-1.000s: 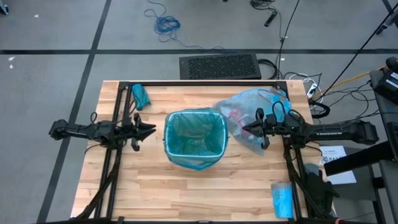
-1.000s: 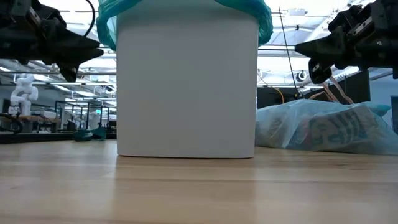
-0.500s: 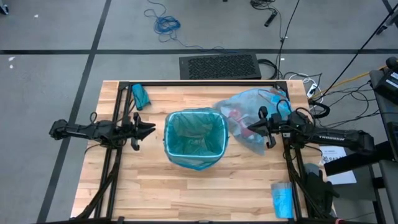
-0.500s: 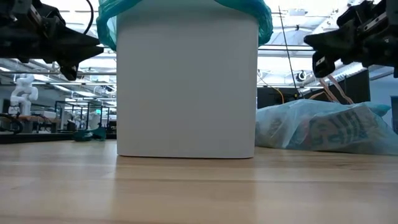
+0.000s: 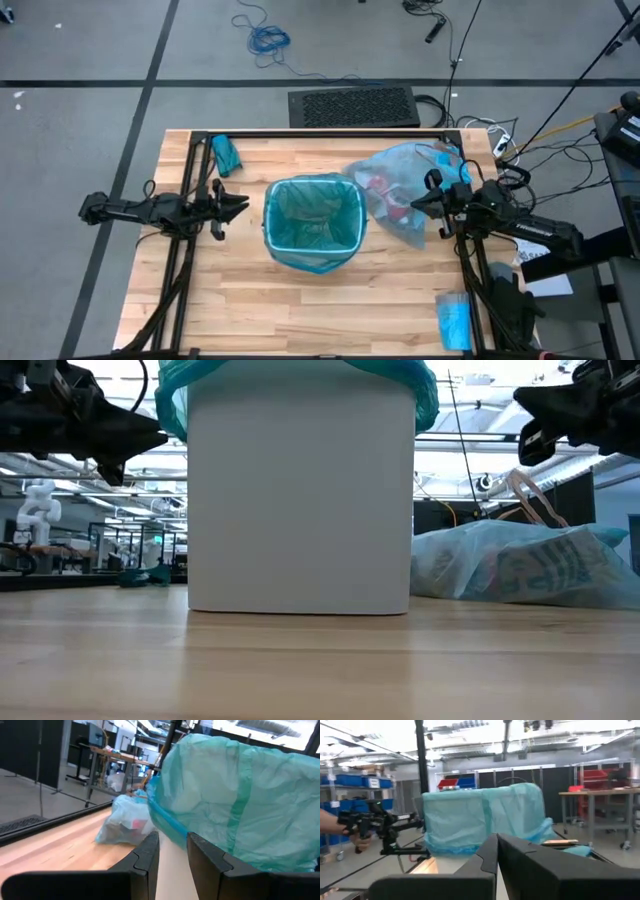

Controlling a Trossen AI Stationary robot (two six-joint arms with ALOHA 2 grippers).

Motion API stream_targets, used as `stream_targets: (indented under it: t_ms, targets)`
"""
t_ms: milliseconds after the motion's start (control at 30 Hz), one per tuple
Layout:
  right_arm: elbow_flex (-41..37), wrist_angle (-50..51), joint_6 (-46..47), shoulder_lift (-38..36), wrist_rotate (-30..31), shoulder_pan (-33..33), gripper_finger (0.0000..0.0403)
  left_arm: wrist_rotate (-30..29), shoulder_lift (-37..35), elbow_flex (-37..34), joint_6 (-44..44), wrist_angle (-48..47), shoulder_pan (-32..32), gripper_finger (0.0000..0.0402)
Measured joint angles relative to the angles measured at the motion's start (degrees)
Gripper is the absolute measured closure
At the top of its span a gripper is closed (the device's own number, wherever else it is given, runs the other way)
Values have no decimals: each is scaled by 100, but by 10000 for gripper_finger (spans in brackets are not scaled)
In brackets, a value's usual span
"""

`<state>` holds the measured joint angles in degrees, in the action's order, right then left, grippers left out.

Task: Place trash/remove bag and relplace
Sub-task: Return to Home Position

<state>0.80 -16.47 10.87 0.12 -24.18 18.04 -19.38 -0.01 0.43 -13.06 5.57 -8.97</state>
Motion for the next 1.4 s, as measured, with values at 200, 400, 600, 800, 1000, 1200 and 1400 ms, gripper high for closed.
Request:
stream_targets:
  t_ms: [200, 400, 600, 800, 1000, 1200, 1400]
  targets:
    - [0, 281, 805, 13, 325, -2, 403, -631, 1, 0, 34, -147, 2, 305]
    - [0, 1051, 1691, 20, 239, -13, 403, -644, 59, 0, 5, -176, 0, 305]
    - [0, 1280, 1698, 24, 297, -13, 403, -644, 59, 0, 3, -173, 0, 305]
    - [-2, 1280, 1698, 31, 306, -13, 403, -644, 61, 0, 3, -171, 0, 305]
    - [-2, 1279, 1698, 31, 308, -13, 403, -644, 61, 0, 1, -171, 0, 304]
    - [-2, 1281, 1698, 31, 308, -13, 403, -644, 61, -2, 1, -171, 0, 304]
    - [-2, 1281, 1698, 31, 308, -13, 403, -644, 61, -2, -1, -171, 0, 304]
